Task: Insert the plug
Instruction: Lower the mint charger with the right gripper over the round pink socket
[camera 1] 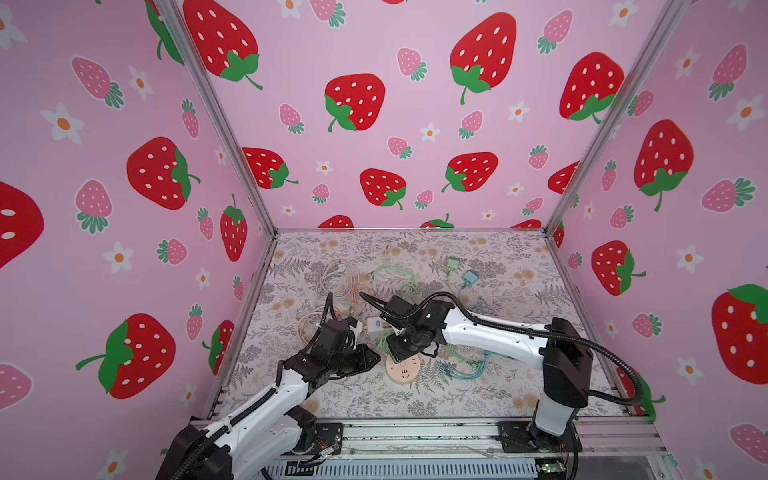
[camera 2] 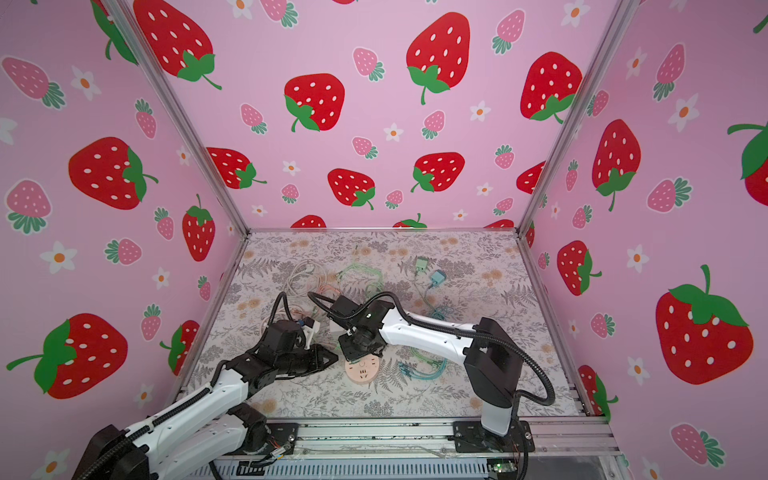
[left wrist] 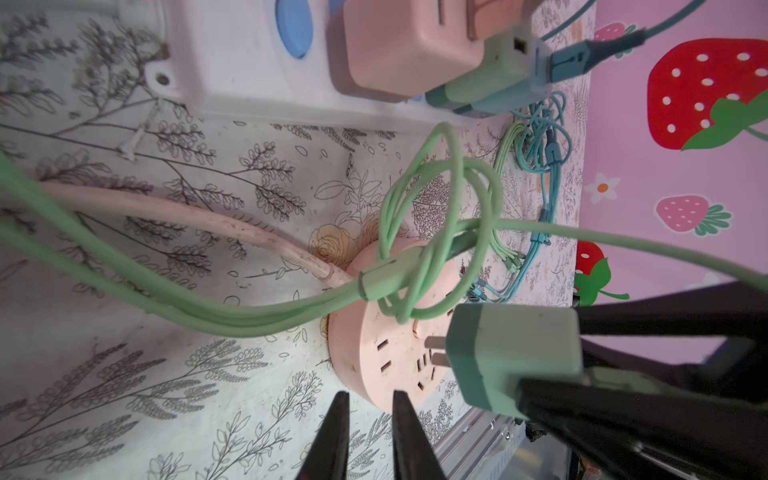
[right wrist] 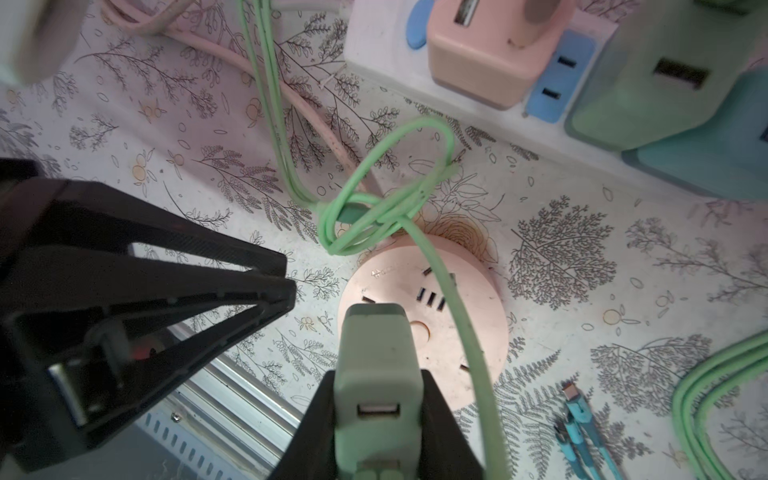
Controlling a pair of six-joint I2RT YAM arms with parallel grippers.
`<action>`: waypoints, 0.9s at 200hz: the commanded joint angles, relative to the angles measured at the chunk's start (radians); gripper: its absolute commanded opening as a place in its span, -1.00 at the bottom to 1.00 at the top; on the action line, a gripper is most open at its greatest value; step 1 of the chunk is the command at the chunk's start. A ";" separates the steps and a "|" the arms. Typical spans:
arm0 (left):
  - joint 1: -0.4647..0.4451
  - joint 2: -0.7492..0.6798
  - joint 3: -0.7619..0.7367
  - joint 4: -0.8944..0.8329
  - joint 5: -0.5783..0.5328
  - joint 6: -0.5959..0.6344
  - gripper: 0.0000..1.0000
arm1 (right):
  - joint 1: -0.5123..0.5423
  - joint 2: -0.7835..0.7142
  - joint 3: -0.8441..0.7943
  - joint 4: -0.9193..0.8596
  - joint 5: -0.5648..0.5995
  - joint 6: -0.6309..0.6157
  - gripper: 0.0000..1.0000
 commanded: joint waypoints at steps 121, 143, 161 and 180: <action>-0.049 0.127 0.003 0.166 -0.037 0.048 -0.73 | 0.071 0.020 -0.084 0.091 0.118 0.259 -0.98; -0.049 0.131 -0.010 0.186 -0.024 0.046 -0.76 | 0.071 0.022 -0.093 0.093 0.130 0.274 -0.98; -0.050 0.131 -0.019 0.187 -0.023 0.048 -0.77 | 0.071 0.031 -0.097 0.095 0.130 0.279 -0.99; -0.049 0.129 -0.030 0.188 -0.022 0.050 -0.79 | 0.074 0.040 -0.097 0.090 0.130 0.284 -1.00</action>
